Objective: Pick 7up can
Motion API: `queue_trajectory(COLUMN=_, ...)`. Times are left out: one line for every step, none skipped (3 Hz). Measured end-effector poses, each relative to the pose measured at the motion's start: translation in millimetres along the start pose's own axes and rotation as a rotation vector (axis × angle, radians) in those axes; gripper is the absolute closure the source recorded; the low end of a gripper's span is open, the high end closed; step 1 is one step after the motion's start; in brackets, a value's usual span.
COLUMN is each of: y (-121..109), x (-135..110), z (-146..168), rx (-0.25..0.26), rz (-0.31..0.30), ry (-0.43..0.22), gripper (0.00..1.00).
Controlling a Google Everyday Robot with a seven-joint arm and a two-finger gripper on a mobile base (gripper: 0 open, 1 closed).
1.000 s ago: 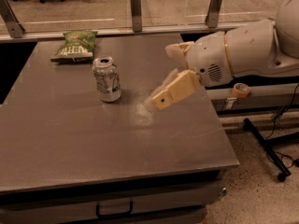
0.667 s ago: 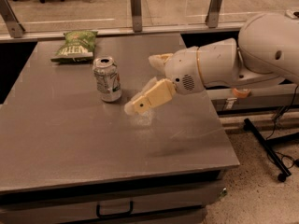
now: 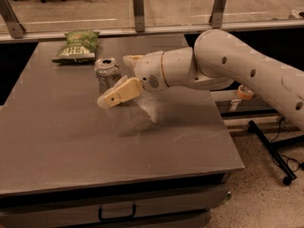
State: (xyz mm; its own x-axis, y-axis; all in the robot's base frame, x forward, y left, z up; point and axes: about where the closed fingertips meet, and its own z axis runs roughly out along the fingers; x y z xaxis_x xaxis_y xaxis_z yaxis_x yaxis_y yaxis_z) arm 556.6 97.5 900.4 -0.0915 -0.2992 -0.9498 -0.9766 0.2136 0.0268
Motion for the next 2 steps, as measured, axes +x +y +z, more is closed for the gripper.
queue_trajectory(y=-14.0, x=1.0, z=32.6, rx=-0.026, rz=-0.047, ry=-0.039, gripper=0.19)
queue_trajectory(y=-20.0, x=-5.7, z=53.0, rx=-0.058, rz=-0.106, ry=-0.081, gripper=0.41)
